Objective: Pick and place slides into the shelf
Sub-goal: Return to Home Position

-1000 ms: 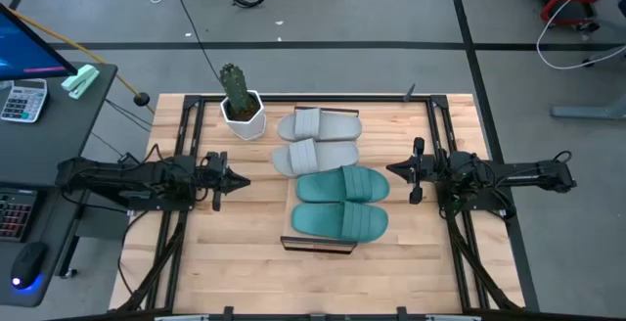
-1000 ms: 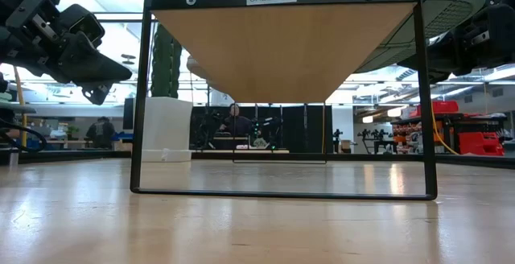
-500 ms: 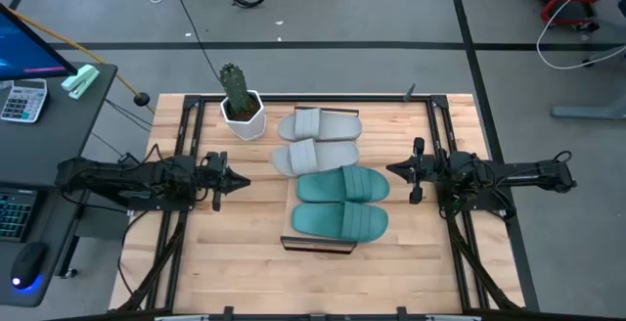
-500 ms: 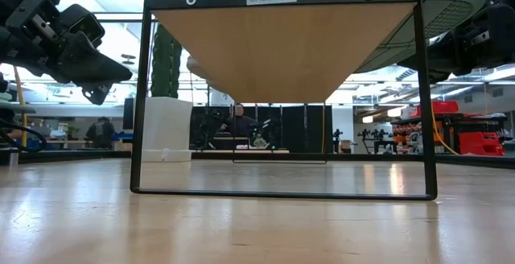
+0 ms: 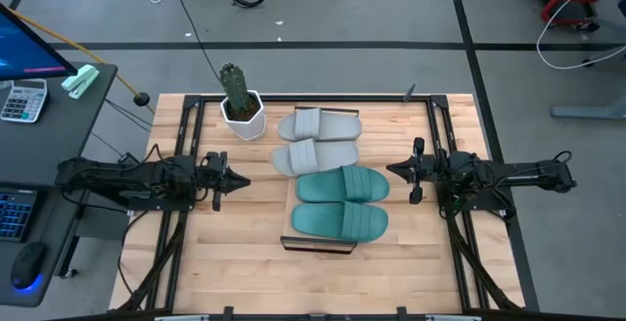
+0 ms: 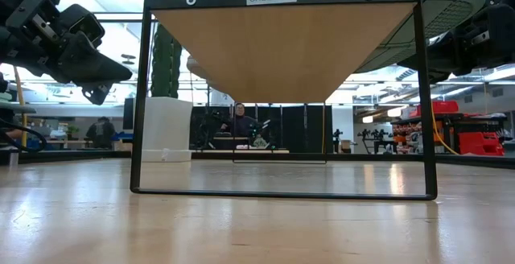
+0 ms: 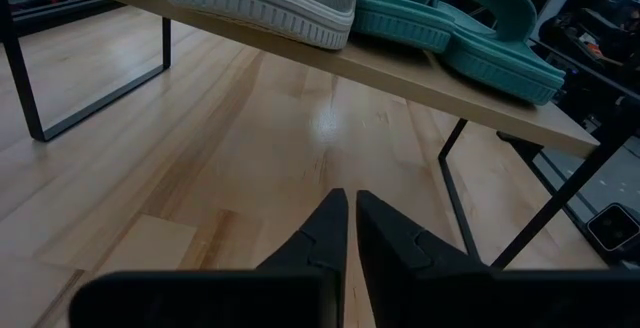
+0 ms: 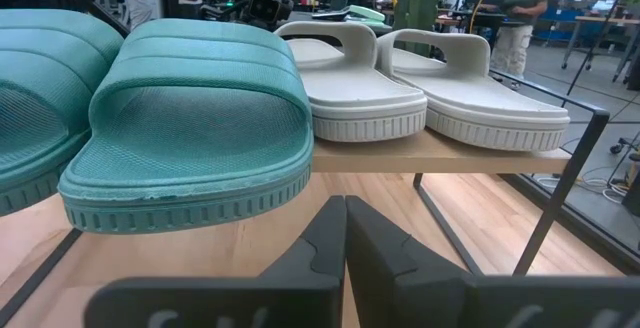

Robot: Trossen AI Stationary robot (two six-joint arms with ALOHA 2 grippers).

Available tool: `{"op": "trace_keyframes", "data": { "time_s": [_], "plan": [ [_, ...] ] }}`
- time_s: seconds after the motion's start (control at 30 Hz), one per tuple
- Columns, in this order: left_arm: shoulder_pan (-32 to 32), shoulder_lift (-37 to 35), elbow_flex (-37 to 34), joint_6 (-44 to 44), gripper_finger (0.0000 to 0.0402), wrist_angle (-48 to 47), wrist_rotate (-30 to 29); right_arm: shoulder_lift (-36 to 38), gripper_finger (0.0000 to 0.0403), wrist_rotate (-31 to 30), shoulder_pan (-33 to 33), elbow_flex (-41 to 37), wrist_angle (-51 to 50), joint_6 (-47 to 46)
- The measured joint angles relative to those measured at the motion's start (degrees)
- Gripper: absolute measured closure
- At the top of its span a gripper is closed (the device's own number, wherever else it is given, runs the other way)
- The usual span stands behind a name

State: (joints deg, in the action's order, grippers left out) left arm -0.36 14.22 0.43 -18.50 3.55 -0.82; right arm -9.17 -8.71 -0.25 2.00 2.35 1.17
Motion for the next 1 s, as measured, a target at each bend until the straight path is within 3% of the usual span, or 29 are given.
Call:
{"op": "trace_keyframes", "data": {
  "time_s": [1.0],
  "plan": [
    [0.0, 0.0, 0.0, 0.0, 0.0365, 0.0, 0.0, 0.0, 0.0386, 0.0, 0.0, 0.0, 0.0, 0.0]
  ]
}}
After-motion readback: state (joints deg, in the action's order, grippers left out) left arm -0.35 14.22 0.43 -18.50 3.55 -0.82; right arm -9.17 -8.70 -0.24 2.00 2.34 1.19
